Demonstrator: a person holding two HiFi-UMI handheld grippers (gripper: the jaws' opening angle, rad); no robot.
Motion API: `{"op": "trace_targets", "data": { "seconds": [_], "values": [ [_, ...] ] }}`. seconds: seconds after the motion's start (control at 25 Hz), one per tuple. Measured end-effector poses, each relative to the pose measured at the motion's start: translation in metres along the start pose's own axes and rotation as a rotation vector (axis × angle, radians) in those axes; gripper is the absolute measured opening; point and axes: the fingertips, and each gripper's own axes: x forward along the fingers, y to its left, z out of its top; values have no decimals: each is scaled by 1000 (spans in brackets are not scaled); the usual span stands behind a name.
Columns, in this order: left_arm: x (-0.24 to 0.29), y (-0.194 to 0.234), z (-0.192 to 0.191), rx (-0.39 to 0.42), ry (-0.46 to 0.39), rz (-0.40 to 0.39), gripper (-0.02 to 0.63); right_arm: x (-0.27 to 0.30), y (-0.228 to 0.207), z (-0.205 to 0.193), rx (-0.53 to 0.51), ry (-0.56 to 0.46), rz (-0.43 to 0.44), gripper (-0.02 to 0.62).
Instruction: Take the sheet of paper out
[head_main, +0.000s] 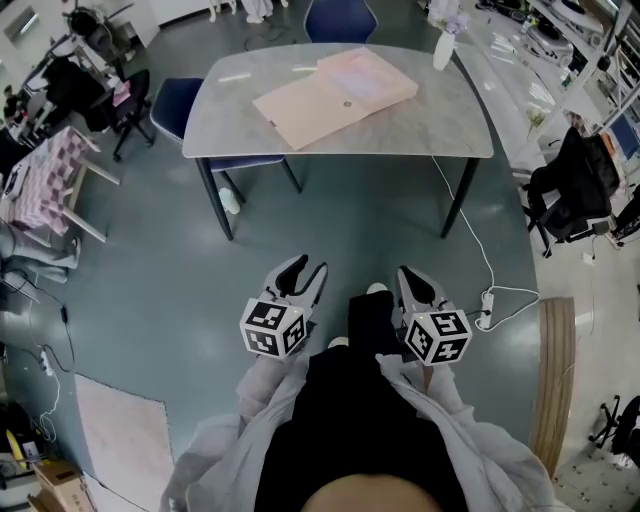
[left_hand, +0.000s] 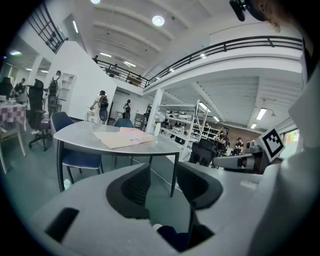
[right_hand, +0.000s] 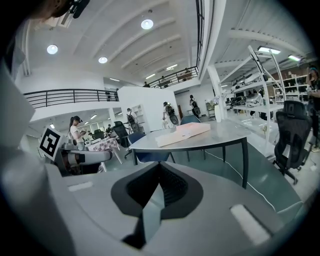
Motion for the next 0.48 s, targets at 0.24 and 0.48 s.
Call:
{"op": "trace_targets", "data": {
  "seconds": [0.24, 0.48],
  "values": [
    [25, 18, 9, -9, 3, 19, 160, 32, -13, 9, 4, 15, 23, 8],
    [68, 38, 33, -4, 6, 23, 156, 72, -40, 33, 5, 18, 30, 8]
  ]
}}
